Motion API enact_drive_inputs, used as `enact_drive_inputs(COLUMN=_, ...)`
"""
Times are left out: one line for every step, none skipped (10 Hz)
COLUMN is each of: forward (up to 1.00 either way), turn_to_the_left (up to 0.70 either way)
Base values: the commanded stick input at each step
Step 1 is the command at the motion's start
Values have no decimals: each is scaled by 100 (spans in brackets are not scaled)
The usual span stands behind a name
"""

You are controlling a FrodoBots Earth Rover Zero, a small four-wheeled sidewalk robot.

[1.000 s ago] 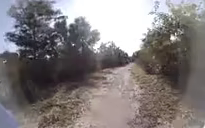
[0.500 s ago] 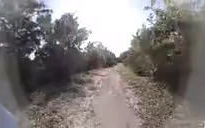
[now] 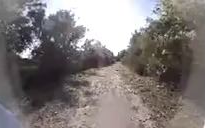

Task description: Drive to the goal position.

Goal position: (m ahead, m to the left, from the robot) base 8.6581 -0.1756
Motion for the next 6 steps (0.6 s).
enact_drive_inputs(forward=70, turn_to_the_left=0)
enact_drive_inputs(forward=70, turn_to_the_left=0)
enact_drive_inputs(forward=70, turn_to_the_left=0)
enact_drive_inputs(forward=70, turn_to_the_left=0)
enact_drive_inputs(forward=70, turn_to_the_left=0)
enact_drive_inputs(forward=70, turn_to_the_left=0)
